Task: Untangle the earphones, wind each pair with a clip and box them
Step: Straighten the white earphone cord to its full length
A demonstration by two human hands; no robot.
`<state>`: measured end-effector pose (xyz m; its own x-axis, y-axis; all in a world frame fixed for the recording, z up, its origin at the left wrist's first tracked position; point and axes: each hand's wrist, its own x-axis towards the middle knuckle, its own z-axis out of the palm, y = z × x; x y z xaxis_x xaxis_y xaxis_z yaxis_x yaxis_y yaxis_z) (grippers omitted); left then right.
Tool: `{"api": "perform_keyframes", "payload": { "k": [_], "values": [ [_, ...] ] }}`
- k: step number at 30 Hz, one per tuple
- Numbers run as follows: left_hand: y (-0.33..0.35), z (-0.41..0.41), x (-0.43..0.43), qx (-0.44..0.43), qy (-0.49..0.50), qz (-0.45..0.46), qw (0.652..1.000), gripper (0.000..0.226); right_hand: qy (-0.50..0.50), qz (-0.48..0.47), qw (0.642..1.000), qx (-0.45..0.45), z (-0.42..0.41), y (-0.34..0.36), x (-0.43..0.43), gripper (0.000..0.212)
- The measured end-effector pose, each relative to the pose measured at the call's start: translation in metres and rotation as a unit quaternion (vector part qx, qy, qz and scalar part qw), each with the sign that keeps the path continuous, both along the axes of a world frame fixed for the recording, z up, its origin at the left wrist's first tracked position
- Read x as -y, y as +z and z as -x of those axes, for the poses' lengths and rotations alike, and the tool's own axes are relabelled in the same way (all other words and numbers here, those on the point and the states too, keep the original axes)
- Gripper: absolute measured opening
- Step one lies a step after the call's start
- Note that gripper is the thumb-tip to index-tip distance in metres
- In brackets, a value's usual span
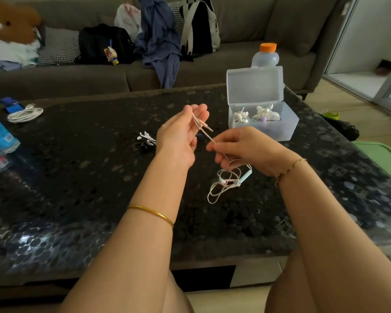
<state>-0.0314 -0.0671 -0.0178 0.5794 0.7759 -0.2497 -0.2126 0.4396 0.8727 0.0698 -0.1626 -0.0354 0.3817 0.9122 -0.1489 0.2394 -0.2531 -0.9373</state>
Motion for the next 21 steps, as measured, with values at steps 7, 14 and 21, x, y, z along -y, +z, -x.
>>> {"api": "perform_keyframes", "payload": {
  "k": [7,14,21],
  "values": [
    [-0.018,0.001,-0.007,-0.157,0.093,-0.409,0.894,0.016,-0.011,0.0,0.996,0.091,0.007,0.008,0.005,0.016],
    [-0.01,-0.001,-0.001,-0.292,-0.133,-0.49,0.811,0.025,-0.173,-0.119,0.945,0.249,-0.012,0.001,0.004,0.005],
    [0.002,0.003,0.002,-0.218,-0.147,-0.234,0.936,0.019,-0.125,-0.032,0.962,0.242,-0.018,-0.015,-0.003,0.013]
  ]
}}
